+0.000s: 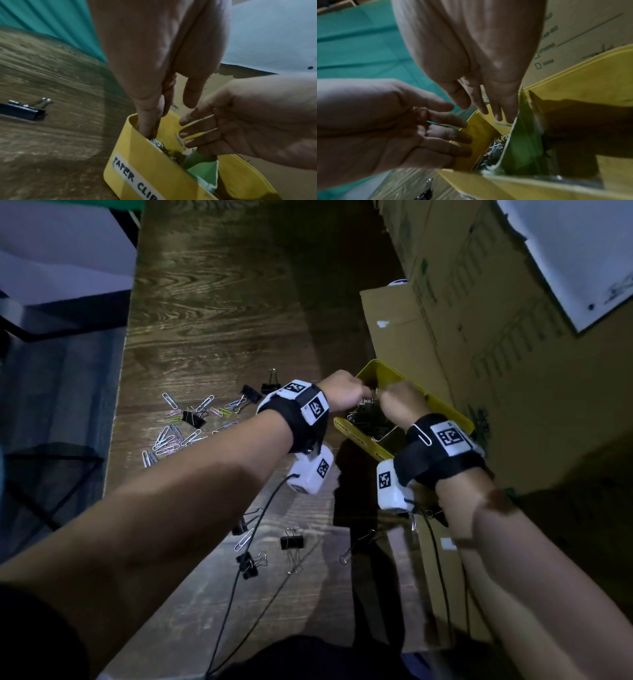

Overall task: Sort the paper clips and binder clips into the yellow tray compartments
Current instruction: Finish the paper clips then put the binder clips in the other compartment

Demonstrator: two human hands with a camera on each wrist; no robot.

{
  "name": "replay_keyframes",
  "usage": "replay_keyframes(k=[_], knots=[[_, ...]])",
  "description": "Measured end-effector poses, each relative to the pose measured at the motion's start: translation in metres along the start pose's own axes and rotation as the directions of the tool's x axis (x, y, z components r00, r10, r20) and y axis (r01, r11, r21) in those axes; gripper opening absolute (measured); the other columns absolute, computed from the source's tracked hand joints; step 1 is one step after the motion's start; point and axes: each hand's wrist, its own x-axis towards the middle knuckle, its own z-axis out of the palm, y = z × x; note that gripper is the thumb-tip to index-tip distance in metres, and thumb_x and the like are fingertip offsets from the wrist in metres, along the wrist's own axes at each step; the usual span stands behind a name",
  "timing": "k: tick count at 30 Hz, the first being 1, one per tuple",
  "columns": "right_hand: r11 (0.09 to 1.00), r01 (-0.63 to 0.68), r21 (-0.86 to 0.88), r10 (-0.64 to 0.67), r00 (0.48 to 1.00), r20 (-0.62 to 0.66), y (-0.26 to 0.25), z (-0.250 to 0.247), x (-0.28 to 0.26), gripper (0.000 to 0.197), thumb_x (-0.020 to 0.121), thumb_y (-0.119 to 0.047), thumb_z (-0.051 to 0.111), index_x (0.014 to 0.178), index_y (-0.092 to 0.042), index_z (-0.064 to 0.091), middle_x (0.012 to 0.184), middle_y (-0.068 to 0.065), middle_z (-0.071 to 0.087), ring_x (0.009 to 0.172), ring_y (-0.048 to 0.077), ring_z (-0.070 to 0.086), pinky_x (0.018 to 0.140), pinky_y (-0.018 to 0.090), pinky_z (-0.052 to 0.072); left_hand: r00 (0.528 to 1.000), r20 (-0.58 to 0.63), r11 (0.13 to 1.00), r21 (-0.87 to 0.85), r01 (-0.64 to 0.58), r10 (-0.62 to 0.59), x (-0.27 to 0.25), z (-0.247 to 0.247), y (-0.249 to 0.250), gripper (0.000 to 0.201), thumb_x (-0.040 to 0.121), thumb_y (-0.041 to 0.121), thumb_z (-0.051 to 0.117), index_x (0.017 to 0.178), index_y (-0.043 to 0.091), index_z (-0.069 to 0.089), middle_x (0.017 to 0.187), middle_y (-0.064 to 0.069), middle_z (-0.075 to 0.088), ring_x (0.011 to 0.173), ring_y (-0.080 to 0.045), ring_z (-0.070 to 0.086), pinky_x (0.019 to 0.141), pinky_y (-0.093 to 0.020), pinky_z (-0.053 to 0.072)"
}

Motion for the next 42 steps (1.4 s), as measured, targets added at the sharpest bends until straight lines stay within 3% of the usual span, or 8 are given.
replay_keyframes(k=[4,9,14,19,23,30,36,42], knots=[[0.993,0.094,0.071,-0.091,0.995,-0.047,0.005,0.011,-0.002,0.042,0.092,-0.020,0.051,0.133,-0.015,0.051,0.138,0.006,0.051,0.127,0.024,0.047,0.107,0.036,0.036,0.997,-0.057,0.969,-0.243,-0.056,0.044,-0.016,-0.013,-0.016,0.026,0.089,0.007,0.055,0.113,0.004,0.062,0.093,-0.014,0.064,0.078,-0.019,0.061,0.067,-0.026,0.044],[0.901,0.397,0.174,-0.371,0.914,-0.163,-0.007,0.036,-0.030,0.024,0.086,-0.010,0.058,0.104,-0.021,0.069,0.107,-0.001,0.068,0.096,0.011,0.062,0.094,0.031,0.050,0.992,-0.123,0.968,-0.243,-0.057,0.028,-0.064,-0.065,-0.071,0.013,0.092,0.008,0.052,0.096,0.011,0.064,0.087,-0.012,0.067,0.069,-0.018,0.066,0.061,-0.027,0.053],[0.838,0.546,0.020,-0.543,0.829,0.133,-0.008,0.107,-0.084,0.023,0.084,-0.019,0.064,0.107,-0.021,0.067,0.113,0.003,0.064,0.103,0.016,0.059,0.098,0.034,0.045,0.958,-0.283,0.959,0.281,0.031,0.051,-0.134,-0.125,-0.166,0.008,0.088,0.014,0.061,0.082,0.017,0.065,0.068,-0.001,0.064,0.054,-0.011,0.056,0.050,-0.019,0.043],[0.678,0.679,-0.283,-0.432,0.679,0.593,0.005,0.202,-0.138,0.069,0.084,-0.037,0.064,0.143,-0.023,0.032,0.151,0.005,0.021,0.139,0.026,0.019,0.115,0.045,0.020,0.972,-0.232,0.818,0.567,0.099,0.044,-0.210,-0.122,-0.260,0.016,0.073,0.036,0.072,0.082,0.035,0.060,0.080,0.001,0.059,0.062,0.000,0.049,0.060,-0.009,0.035],[0.610,0.645,-0.460,-0.419,0.756,0.503,0.023,0.240,-0.141,0.057,0.089,-0.031,0.054,0.142,-0.029,0.032,0.151,0.003,0.023,0.139,0.028,0.019,0.112,0.048,0.021,0.966,-0.254,0.818,0.547,0.181,-0.043,-0.224,-0.090,-0.316,0.051,0.071,0.048,0.069,0.117,0.032,0.052,0.111,0.002,0.051,0.093,-0.019,0.059,0.079,-0.033,0.050],[0.603,0.559,-0.570,-0.460,0.827,0.324,0.029,0.244,-0.125,0.033,0.095,-0.038,0.045,0.124,-0.028,0.056,0.127,-0.001,0.055,0.118,0.022,0.046,0.098,0.039,0.034,0.948,-0.295,0.873,0.487,0.037,0.124,-0.212,-0.075,-0.315,0.031,0.078,0.029,0.063,0.108,0.023,0.058,0.106,0.000,0.061,0.094,-0.024,0.062,0.078,-0.033,0.049],[0.713,0.327,-0.621,-0.347,0.933,0.092,0.025,0.221,-0.115,0.027,0.093,-0.025,0.047,0.115,-0.020,0.063,0.121,0.004,0.058,0.112,0.024,0.050,0.094,0.037,0.033,0.904,-0.307,0.809,0.584,-0.068,0.298,-0.182,-0.091,-0.284,0.034,0.078,0.024,0.064,0.110,0.017,0.055,0.116,-0.001,0.053,0.084,-0.025,0.063,0.066,-0.039,0.054],[0.632,0.597,-0.494,-0.518,0.799,0.305,-0.010,0.237,-0.118,0.043,0.092,-0.026,0.053,0.134,-0.020,0.045,0.138,0.004,0.045,0.128,0.024,0.039,0.105,0.041,0.031,0.870,-0.406,0.884,0.463,-0.069,0.281,-0.175,-0.110,-0.255,0.030,0.079,0.022,0.065,0.106,0.014,0.056,0.098,-0.001,0.057,0.066,-0.012,0.049,0.063,-0.027,0.044]])
